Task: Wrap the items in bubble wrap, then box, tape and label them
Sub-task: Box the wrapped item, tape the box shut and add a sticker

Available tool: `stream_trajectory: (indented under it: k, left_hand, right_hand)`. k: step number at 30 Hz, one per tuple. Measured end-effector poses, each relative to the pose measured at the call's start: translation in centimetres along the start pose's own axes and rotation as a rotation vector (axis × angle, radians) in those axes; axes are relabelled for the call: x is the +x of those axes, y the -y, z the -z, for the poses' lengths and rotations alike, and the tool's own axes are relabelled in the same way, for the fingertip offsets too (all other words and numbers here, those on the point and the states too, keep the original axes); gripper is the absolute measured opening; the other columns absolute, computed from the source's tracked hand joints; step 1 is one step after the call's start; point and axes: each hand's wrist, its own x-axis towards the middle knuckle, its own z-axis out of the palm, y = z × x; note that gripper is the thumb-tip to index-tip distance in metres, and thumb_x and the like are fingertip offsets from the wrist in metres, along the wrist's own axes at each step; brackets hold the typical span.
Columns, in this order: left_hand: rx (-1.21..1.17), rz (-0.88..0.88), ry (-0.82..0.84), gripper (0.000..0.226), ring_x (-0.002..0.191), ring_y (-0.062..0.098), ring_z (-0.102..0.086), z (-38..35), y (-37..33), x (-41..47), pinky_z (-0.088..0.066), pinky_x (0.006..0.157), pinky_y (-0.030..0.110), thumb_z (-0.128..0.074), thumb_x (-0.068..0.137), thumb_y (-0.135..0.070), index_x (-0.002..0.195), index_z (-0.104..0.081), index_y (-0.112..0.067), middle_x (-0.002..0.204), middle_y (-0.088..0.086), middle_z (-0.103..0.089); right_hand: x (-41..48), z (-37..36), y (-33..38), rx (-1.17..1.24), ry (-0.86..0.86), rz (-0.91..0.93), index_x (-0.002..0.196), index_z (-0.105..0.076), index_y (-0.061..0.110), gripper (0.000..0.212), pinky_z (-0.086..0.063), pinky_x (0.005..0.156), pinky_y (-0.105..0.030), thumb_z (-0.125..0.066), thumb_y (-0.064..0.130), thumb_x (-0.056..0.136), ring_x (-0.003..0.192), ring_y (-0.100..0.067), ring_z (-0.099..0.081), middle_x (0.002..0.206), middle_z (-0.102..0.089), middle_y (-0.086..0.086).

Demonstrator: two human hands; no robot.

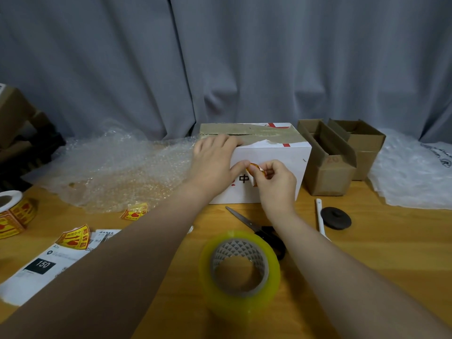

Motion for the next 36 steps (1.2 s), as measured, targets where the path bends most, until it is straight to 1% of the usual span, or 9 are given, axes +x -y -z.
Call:
stream_trajectory:
  k: [9,14,21,24,26,29,31,34,36]
  left_hand:
    - [0.067,0.003,-0.03,0.045,0.118,0.02,-0.042,-0.6,-0.1,0.1,-0.019,0.102,0.033,-0.056,0.086,-0.05,0.124,-0.049,-0.026,0.12,-0.004,-0.05]
    - [0.094,-0.011,-0.04,0.046,0.118,0.02,-0.042,-0.8,-0.1,-0.1,-0.019,0.102,0.035,-0.06,0.084,-0.048,0.124,-0.049,-0.027,0.12,-0.004,-0.05]
    - [0.097,-0.038,-0.052,0.047,0.118,0.021,-0.042,-1.0,0.2,0.0,-0.019,0.102,0.036,-0.063,0.082,-0.048,0.122,-0.051,-0.026,0.119,-0.003,-0.051]
    - [0.081,-0.045,-0.047,0.046,0.119,0.02,-0.041,-0.9,0.2,0.0,-0.018,0.104,0.036,-0.062,0.083,-0.048,0.122,-0.05,-0.027,0.12,-0.004,-0.05]
    - [0.083,-0.044,-0.052,0.046,0.119,0.02,-0.04,-1.1,0.1,0.0,-0.018,0.103,0.036,-0.061,0.083,-0.049,0.122,-0.049,-0.027,0.12,-0.003,-0.049]
    - [0.124,-0.04,-0.087,0.05,0.112,0.024,-0.044,-1.6,-0.2,0.1,-0.022,0.099,0.039,-0.065,0.077,-0.053,0.116,-0.052,-0.024,0.114,0.0,-0.05]
    - [0.175,-0.047,-0.134,0.054,0.104,0.027,-0.049,-2.0,-0.3,0.1,-0.029,0.094,0.042,-0.069,0.07,-0.056,0.108,-0.054,-0.02,0.108,0.004,-0.053]
    - [0.238,-0.069,-0.227,0.058,0.095,0.03,-0.053,-2.6,-0.1,0.1,-0.035,0.086,0.044,-0.068,0.065,-0.06,0.101,-0.052,-0.017,0.101,0.006,-0.056]
    - [0.26,-0.105,-0.243,0.06,0.096,0.03,-0.053,-2.7,0.3,0.1,-0.035,0.086,0.045,-0.067,0.065,-0.062,0.103,-0.053,-0.017,0.102,0.006,-0.057]
  right_hand:
    - [0.3,-0.3,0.4,-0.06,-0.033,-0.061,0.077,-0.06,0.023,0.019,-0.04,0.056,-0.011,-0.068,0.036,0.087,0.065,-0.003,-0.054,0.068,-0.056,0.014]
    - [0.7,0.2,0.3,-0.058,-0.019,-0.067,0.074,-0.067,0.017,0.027,-0.045,0.061,-0.018,-0.066,0.04,0.088,0.066,-0.006,-0.058,0.068,-0.062,0.01]
    - [2.2,2.0,0.7,-0.293,0.025,-0.042,0.066,-0.066,0.014,0.043,-0.046,0.055,-0.027,-0.065,0.054,0.082,0.059,-0.011,-0.057,0.061,-0.06,0.004]
    - [2.7,4.1,0.5,-0.46,0.012,-0.07,0.065,-0.057,0.015,0.05,-0.037,0.046,-0.024,-0.063,0.063,0.077,0.057,-0.013,-0.054,0.06,-0.055,0.003]
    - [2.9,5.0,0.3,-0.615,-0.058,0.055,0.073,-0.053,0.014,0.049,-0.04,0.053,-0.026,-0.066,0.061,0.076,0.066,-0.015,-0.052,0.073,-0.055,0.001]
    - [3.1,4.4,0.3,-0.759,-0.235,0.516,0.1,-0.056,0.012,0.043,-0.041,0.085,-0.044,-0.078,0.037,0.073,0.096,-0.03,-0.053,0.103,-0.057,-0.013]
    - [3.6,3.9,0.0,-0.727,-0.089,0.773,0.12,-0.054,0.015,0.047,-0.025,0.108,-0.047,-0.069,0.025,0.076,0.12,-0.031,-0.044,0.126,-0.054,-0.016]
    - [4.1,3.6,-0.3,-0.729,0.2,0.819,0.136,-0.048,0.016,0.053,-0.011,0.116,-0.042,-0.05,0.042,0.089,0.131,-0.025,-0.043,0.137,-0.052,-0.008]
    - [4.4,3.6,-0.6,-0.83,0.157,0.78,0.134,-0.05,0.019,0.057,-0.02,0.109,-0.04,-0.058,0.05,0.087,0.124,-0.026,-0.05,0.133,-0.055,-0.006]
